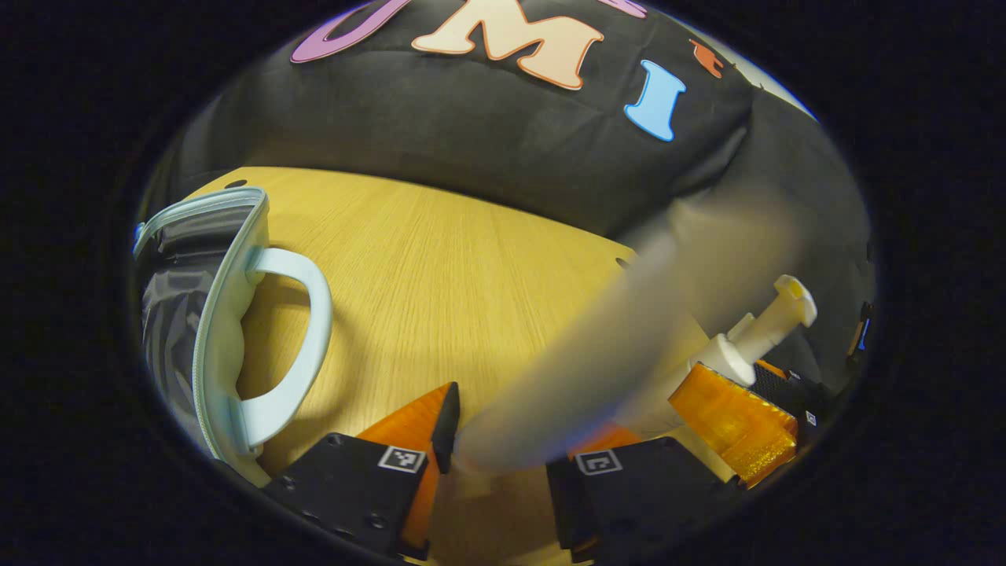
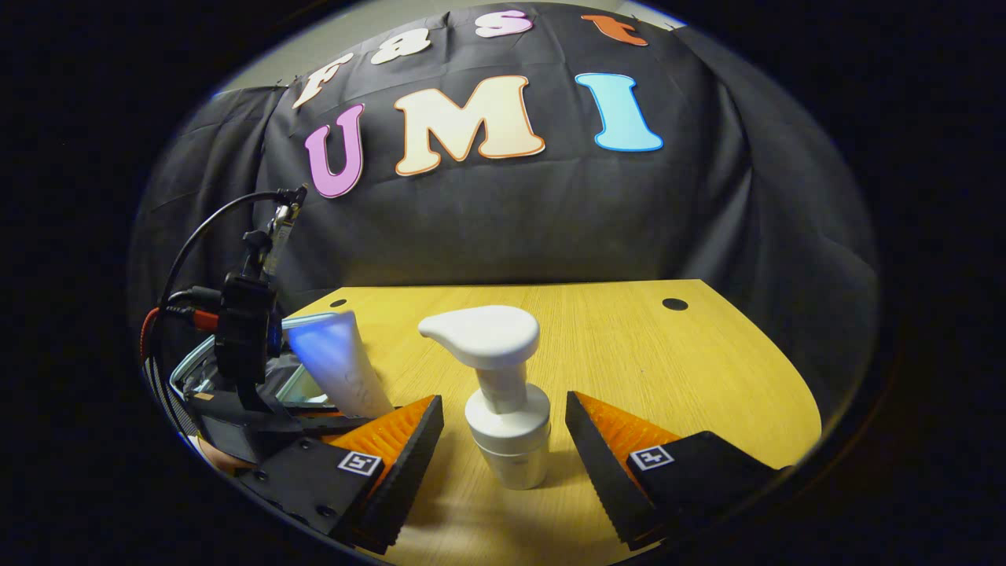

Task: First open the suitcase, pack the skin care products into it, and then close the suitcase.

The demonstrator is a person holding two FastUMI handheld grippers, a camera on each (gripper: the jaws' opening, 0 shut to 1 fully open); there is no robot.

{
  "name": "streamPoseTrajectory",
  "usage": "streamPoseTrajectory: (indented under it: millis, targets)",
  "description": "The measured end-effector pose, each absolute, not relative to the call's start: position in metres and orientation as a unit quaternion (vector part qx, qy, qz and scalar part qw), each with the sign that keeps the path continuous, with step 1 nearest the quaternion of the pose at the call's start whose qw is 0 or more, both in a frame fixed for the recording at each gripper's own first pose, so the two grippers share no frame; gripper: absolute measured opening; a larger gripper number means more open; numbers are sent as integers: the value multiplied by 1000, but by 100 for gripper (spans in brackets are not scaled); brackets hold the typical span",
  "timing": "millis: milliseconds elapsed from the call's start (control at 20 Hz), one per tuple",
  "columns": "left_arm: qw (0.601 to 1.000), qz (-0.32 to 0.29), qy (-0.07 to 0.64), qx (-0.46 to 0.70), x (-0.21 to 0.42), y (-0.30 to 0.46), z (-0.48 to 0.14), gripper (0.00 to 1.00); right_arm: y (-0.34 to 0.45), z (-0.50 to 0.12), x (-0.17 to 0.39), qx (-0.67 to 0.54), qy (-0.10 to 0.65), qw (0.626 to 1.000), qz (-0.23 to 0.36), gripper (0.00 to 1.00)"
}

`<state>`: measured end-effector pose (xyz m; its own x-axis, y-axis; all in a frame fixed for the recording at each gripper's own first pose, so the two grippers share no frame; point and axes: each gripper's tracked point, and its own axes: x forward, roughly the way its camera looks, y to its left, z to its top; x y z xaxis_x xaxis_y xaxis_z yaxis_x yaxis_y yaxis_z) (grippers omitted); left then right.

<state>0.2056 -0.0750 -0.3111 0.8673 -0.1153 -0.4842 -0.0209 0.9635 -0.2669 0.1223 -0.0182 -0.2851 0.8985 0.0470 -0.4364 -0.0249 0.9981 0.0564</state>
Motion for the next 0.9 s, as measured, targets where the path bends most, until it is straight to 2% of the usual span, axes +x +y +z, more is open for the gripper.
streamPoseTrajectory:
  millis: [50,150,200,350,400,450,500,550,650,700,750,900]
  targets:
    - [957,-27,257,-133,207,-75,-308,41,-17,-289,124,25,228,973,21,98]
    - [955,-28,265,-129,205,-71,-308,39,-18,-296,127,25,235,971,21,98]
    - [955,-30,266,-131,202,-73,-303,41,-19,-298,129,25,237,971,20,98]
    - [954,-47,257,-146,192,-71,-270,41,-20,-305,135,28,241,970,16,98]
    - [955,-52,252,-147,187,-69,-259,41,-19,-308,137,25,242,970,15,94]
    - [955,-55,250,-147,180,-65,-249,43,-20,-311,138,19,243,970,11,86]
    - [955,-57,252,-145,172,-60,-239,41,-22,-313,137,12,246,969,7,76]
    - [954,-58,256,-142,163,-54,-231,44,-21,-312,137,10,245,969,9,66]
    - [949,-58,275,-142,144,-37,-221,43,-15,-311,133,22,259,966,12,64]
    - [947,-53,284,-141,136,-22,-216,38,-7,-307,133,36,263,964,17,62]
    - [946,-41,292,-136,127,-4,-213,41,0,-298,131,43,267,962,24,63]
    - [941,12,318,-114,92,65,-210,41,21,-270,115,36,274,960,41,63]
